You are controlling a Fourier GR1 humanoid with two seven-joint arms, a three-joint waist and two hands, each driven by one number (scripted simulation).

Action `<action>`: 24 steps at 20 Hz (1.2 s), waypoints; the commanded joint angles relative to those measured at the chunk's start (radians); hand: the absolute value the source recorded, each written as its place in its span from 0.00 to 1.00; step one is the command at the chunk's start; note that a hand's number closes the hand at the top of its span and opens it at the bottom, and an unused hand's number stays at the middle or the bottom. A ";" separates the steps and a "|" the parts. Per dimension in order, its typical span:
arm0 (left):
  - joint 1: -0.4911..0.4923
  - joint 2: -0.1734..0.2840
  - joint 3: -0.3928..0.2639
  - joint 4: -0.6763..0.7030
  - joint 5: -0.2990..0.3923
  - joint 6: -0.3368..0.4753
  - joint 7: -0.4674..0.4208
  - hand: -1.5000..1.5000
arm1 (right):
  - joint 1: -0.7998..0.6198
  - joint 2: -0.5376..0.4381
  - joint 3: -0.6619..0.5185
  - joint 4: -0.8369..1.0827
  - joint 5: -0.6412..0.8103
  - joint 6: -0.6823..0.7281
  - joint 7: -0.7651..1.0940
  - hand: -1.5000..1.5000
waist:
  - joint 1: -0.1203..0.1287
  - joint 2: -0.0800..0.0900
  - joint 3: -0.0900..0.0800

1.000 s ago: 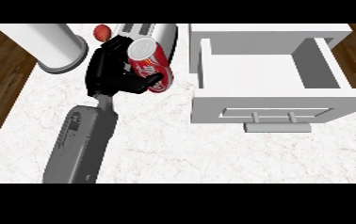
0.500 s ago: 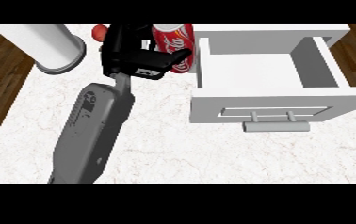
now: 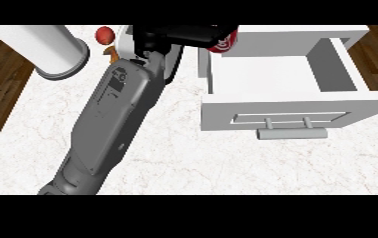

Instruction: Pick up the can, place it into the drawer and close the drawer

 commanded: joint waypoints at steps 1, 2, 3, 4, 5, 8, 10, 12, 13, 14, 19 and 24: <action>-0.073 0.000 -0.009 0.112 0.069 0.015 -0.056 1.00 | -0.071 -0.020 0.018 -0.011 0.013 -0.062 0.060 0.00 | 0.000 0.003 0.000; -0.099 0.000 -0.042 0.119 0.079 0.050 -0.048 1.00 | 0.040 0.012 0.031 -0.021 0.000 -0.012 -0.034 0.00 | -0.011 0.001 0.000; -0.128 0.000 -0.113 0.125 0.097 0.126 -0.021 1.00 | -0.021 -0.006 0.009 -0.014 -0.002 -0.026 0.033 0.00 | -0.010 0.001 0.000; -0.133 0.000 -0.016 0.183 0.087 0.016 -0.088 1.00 | -0.065 -0.002 0.021 0.039 0.048 -0.016 -0.006 0.00 | -0.001 0.003 0.000; -0.142 0.000 -0.070 0.123 0.080 0.076 -0.017 1.00 | -0.033 0.012 0.031 0.010 0.030 -0.017 -0.003 0.00 | 0.001 0.000 0.000; -0.183 0.000 -0.117 0.246 0.179 0.097 -0.125 1.00 | -0.006 0.012 0.007 0.019 0.020 0.020 -0.028 0.00 | -0.016 0.003 0.000; -0.285 0.000 -0.086 0.291 0.182 0.081 -0.074 1.00 | -0.095 -0.017 0.037 0.054 0.077 -0.035 0.007 0.00 | -0.008 0.006 0.001; -0.270 0.000 -0.143 0.343 0.238 0.116 -0.144 1.00 | -0.056 -0.005 0.027 0.029 0.060 -0.008 -0.003 0.00 | -0.020 0.006 0.000; -0.323 0.000 -0.108 0.370 0.226 0.116 -0.107 1.00 | -0.015 -0.005 -0.011 0.006 -0.007 0.006 -0.006 0.00 | -0.022 0.004 0.001; -0.319 0.000 -0.122 0.395 0.243 0.108 -0.138 1.00 | 0.026 0.011 0.021 -0.011 0.001 0.022 -0.021 0.00 | -0.027 0.005 0.001; -0.388 0.000 -0.151 0.508 0.332 0.099 -0.198 1.00 | -0.056 0.004 0.024 0.028 0.045 -0.008 0.001 0.00 | -0.032 0.009 0.001; -0.393 0.000 -0.291 0.526 0.438 0.180 -0.225 1.00 | -0.056 -0.032 0.017 -0.031 -0.015 -0.027 0.065 0.00 | -0.050 0.009 0.001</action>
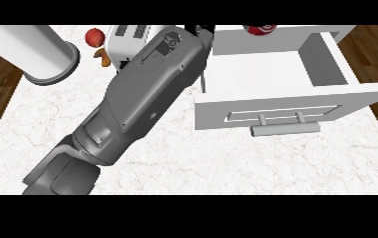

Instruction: Pick up the can, place it into the drawer and close the drawer

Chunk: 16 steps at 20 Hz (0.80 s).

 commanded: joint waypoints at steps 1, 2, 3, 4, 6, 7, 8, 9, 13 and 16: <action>-0.015 0.000 -0.077 0.032 0.099 0.025 -0.020 1.00 | -0.056 -0.053 -0.012 0.080 -0.004 0.016 -0.009 0.00 | -0.005 0.002 0.001; -0.053 0.000 -0.076 0.062 0.085 0.055 -0.012 1.00 | 0.025 0.008 0.002 -0.025 -0.025 0.023 0.016 0.00 | -0.009 -0.001 0.000; -0.031 0.000 -0.124 0.048 0.115 0.060 -0.033 1.00 | -0.039 -0.003 0.013 0.017 -0.009 -0.023 0.024 0.00 | -0.012 0.003 0.001; -0.042 0.000 -0.116 0.053 0.127 0.040 -0.031 1.00 | -0.023 -0.028 -0.030 0.016 -0.043 -0.009 0.015 0.00 | -0.008 0.001 0.000; -0.025 0.000 -0.126 0.083 0.162 0.035 -0.059 1.00 | -0.038 -0.040 -0.023 0.048 -0.023 0.007 0.008 0.00 | -0.010 0.004 0.001; -0.016 0.000 -0.162 0.067 0.168 0.078 -0.046 1.00 | -0.001 -0.008 -0.002 -0.013 -0.033 0.006 0.036 0.00 | -0.007 0.000 0.000; -0.027 0.000 -0.201 0.063 0.197 0.082 -0.040 1.00 | -0.083 -0.029 0.017 0.070 0.029 -0.011 0.014 0.00 | -0.014 0.006 0.001; -0.035 0.000 -0.141 0.160 0.162 0.031 -0.083 1.00 | -0.063 -0.037 -0.003 0.004 -0.017 -0.047 0.057 0.00 | -0.010 0.009 0.000; -0.065 0.000 -0.217 0.149 0.217 0.079 -0.063 0.00 | -0.067 -0.005 0.010 0.035 0.027 -0.014 0.007 0.00 | -0.019 0.007 0.001; -0.069 0.000 -0.256 0.156 0.243 0.116 -0.050 0.00 | -0.056 -0.009 0.033 -0.013 0.013 -0.025 0.062 0.00 | -0.022 0.007 0.001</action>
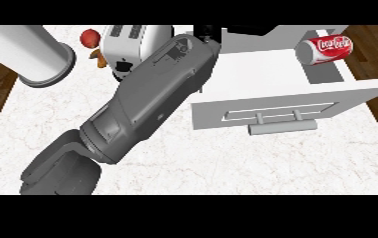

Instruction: Pick up the can, place it into the drawer and close the drawer

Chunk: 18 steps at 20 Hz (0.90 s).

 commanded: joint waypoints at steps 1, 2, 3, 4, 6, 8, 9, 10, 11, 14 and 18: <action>-0.015 0.000 -0.051 0.013 0.042 0.051 -0.005 0.00 | -0.004 0.013 0.008 0.030 0.019 0.024 -0.024 0.00 | -0.006 0.001 0.001; 0.023 0.000 -0.049 0.030 0.049 0.037 -0.036 0.00 | -0.005 -0.008 0.007 -0.030 -0.019 -0.014 0.034 0.00 | -0.007 0.002 0.000; -0.008 0.000 -0.054 0.048 0.050 0.044 -0.031 0.00 | -0.034 -0.020 0.005 -0.003 0.002 -0.018 0.023 0.00 | -0.008 0.005 0.000; 0.022 0.000 -0.063 0.041 0.061 0.040 -0.042 0.00 | 0.004 0.016 0.005 -0.009 0.010 0.017 -0.013 0.00 | -0.008 0.002 0.000; 0.018 0.000 -0.094 0.004 0.090 0.077 -0.031 0.00 | -0.022 0.010 0.017 -0.016 0.043 -0.018 0.016 0.00 | -0.008 0.003 0.000; 0.015 0.000 -0.090 0.037 0.095 0.085 -0.061 0.00 | -0.007 -0.002 -0.003 0.004 0.008 0.022 -0.011 0.00 | -0.016 0.003 0.000; 0.021 0.000 -0.067 0.044 0.101 0.069 -0.084 0.00 | 0.018 -0.055 -0.047 -0.044 -0.076 0.003 0.050 0.00 | -0.015 0.000 -0.001; 0.021 0.000 -0.101 0.007 0.121 0.098 -0.062 0.00 | -0.021 -0.028 -0.027 0.014 -0.030 0.001 0.010 0.00 | -0.011 0.001 0.000; -0.013 0.000 -0.090 0.051 0.116 0.063 -0.064 0.00 | -0.020 -0.008 -0.009 0.013 0.008 0.012 -0.005 0.00 | -0.008 0.004 0.000; 0.011 0.000 -0.119 0.014 0.148 0.111 -0.087 0.00 | -0.036 -0.018 -0.015 0.011 0.005 -0.003 0.002 0.00 | -0.011 0.003 0.000; 0.029 0.000 -0.080 0.037 0.167 0.070 -0.171 0.00 | -0.056 -0.055 -0.052 -0.056 0.102 0.047 -0.092 0.00 | -0.013 0.007 0.000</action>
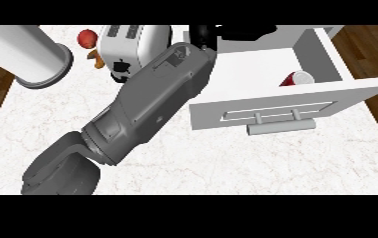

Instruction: Pick up the can, place it into the drawer and close the drawer

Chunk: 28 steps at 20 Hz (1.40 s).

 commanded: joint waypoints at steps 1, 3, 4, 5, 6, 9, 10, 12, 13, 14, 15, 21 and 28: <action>-0.037 0.000 0.002 0.004 0.024 -0.003 0.003 0.00 | -0.030 -0.029 -0.018 -0.060 0.123 0.042 -0.086 0.00 | 0.009 -0.001 0.000; 0.011 0.000 -0.002 -0.037 0.053 0.001 -0.029 0.00 | -0.035 -0.057 -0.028 -0.060 0.170 0.079 -0.132 0.00 | 0.004 -0.002 0.000; 0.020 0.000 0.020 -0.022 0.053 -0.040 -0.069 0.00 | -0.092 -0.064 0.007 -0.045 0.224 0.059 -0.133 0.00 | 0.030 0.004 -0.001; -0.039 0.000 0.024 -0.028 0.061 -0.003 -0.046 0.00 | -0.054 -0.037 0.014 -0.050 0.218 0.099 -0.168 0.00 | 0.022 -0.004 0.000; -0.001 0.000 0.011 -0.015 0.056 -0.028 -0.066 0.00 | -0.051 -0.020 0.028 -0.110 0.239 0.093 -0.173 0.00 | 0.024 -0.004 -0.001; -0.026 0.000 -0.010 -0.057 0.067 -0.005 -0.081 0.00 | -0.132 -0.061 0.067 -0.114 0.331 0.057 -0.148 0.00 | 0.041 -0.006 -0.002; -0.041 0.000 0.013 0.001 0.057 -0.030 -0.097 0.00 | -0.161 -0.070 0.089 -0.104 0.383 0.052 -0.152 0.00 | 0.049 0.000 -0.002; -0.069 0.000 -0.009 -0.036 0.061 0.017 -0.071 0.00 | -0.200 -0.055 0.160 -0.109 0.512 0.047 -0.171 0.00 | 0.066 -0.004 -0.001; -0.033 0.000 0.003 -0.037 0.066 -0.011 -0.094 0.00 | -0.169 -0.037 0.170 -0.101 0.552 0.064 -0.200 0.00 | 0.065 -0.007 -0.001; -0.068 0.000 0.003 -0.020 0.072 0.017 -0.083 0.00 | -0.218 -0.050 0.203 -0.076 0.597 0.055 -0.212 0.00 | 0.063 -0.003 -0.001; -0.049 0.000 -0.008 -0.044 0.077 0.008 -0.093 0.00 | -0.235 -0.042 0.257 -0.089 0.673 0.046 -0.197 0.00 | 0.069 -0.001 -0.001; -0.039 0.000 0.029 -0.008 0.087 -0.032 -0.078 0.00 | -0.292 -0.025 0.440 0.011 0.980 -0.014 -0.284 0.00 | 0.085 -0.007 -0.001; -0.059 0.016 0.040 -0.020 0.046 -0.009 -0.026 0.00 | -0.527 -0.043 0.591 0.265 1.237 -0.156 -0.259 0.00 | 0.109 -0.016 -0.002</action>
